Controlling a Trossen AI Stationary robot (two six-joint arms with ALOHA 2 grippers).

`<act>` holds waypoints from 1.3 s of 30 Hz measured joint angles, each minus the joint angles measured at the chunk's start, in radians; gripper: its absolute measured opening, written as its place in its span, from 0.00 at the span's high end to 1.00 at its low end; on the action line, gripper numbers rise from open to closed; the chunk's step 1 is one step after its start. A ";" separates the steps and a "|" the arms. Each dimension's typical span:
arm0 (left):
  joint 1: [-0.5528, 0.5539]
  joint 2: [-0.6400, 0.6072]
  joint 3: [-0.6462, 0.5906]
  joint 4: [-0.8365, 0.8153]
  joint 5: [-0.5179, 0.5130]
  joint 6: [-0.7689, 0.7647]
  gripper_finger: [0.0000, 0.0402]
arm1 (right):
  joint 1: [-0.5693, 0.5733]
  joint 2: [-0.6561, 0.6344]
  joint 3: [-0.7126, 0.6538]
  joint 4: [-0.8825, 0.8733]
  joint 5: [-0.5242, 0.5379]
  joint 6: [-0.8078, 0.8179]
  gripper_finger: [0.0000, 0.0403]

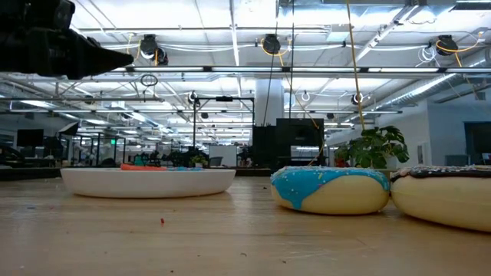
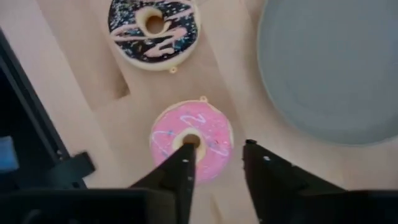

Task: Pick & Place donuts
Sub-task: Put the big pink donut on the green plate

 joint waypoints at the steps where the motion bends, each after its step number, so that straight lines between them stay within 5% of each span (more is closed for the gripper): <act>1: 0.000 0.000 0.000 -0.002 0.000 0.000 0.90 | 0.000 0.000 0.000 0.000 0.000 0.012 0.68; 13: 0.000 0.000 0.000 -0.002 0.000 -0.004 0.90 | 0.001 0.000 -0.176 0.128 -0.122 0.034 0.41; 27: 0.000 0.000 0.000 -0.002 0.000 -0.006 0.90 | -0.002 0.000 -0.343 0.301 -0.130 0.000 0.40; 39: 0.000 0.000 0.000 -0.002 0.000 -0.005 0.90 | -0.010 -0.001 -0.357 0.351 -0.130 -0.083 0.40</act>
